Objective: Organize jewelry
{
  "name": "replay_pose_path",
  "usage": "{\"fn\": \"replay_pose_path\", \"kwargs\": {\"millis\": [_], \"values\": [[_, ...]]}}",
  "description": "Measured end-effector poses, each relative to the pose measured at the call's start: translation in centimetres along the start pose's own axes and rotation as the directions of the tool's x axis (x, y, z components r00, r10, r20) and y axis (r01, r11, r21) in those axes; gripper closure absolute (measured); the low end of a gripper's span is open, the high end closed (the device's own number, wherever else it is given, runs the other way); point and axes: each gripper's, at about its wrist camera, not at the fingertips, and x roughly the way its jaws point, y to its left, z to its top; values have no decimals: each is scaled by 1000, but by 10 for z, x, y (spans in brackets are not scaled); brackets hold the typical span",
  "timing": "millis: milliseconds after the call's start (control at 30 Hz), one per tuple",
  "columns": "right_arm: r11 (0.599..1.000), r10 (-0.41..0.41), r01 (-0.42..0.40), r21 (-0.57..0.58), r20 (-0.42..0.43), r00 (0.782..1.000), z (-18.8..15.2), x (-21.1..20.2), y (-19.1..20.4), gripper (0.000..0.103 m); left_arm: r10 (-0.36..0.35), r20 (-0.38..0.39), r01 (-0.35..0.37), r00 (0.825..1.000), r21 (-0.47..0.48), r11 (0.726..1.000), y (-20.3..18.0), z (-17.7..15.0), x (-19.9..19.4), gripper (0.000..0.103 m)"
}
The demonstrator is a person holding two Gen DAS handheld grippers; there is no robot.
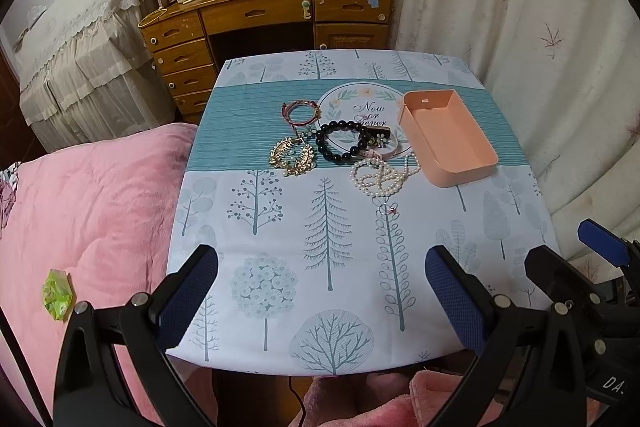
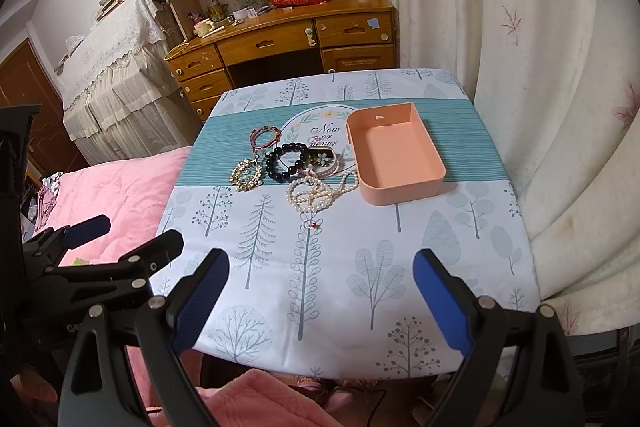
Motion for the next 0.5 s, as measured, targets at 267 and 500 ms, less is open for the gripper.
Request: {"fn": "replay_pose_path", "kwargs": {"millis": [267, 500], "values": [[1000, -5, 5, 5, -11, 1000, -2, 2, 3, 9, -4, -38, 4, 999, -18, 1000, 14, -3, 9, 0], [999, -33, 33, -7, -34, 999, -15, 21, 12, 9, -132, -33, 127, 991, -129, 983, 50, -15, 13, 1]]}}
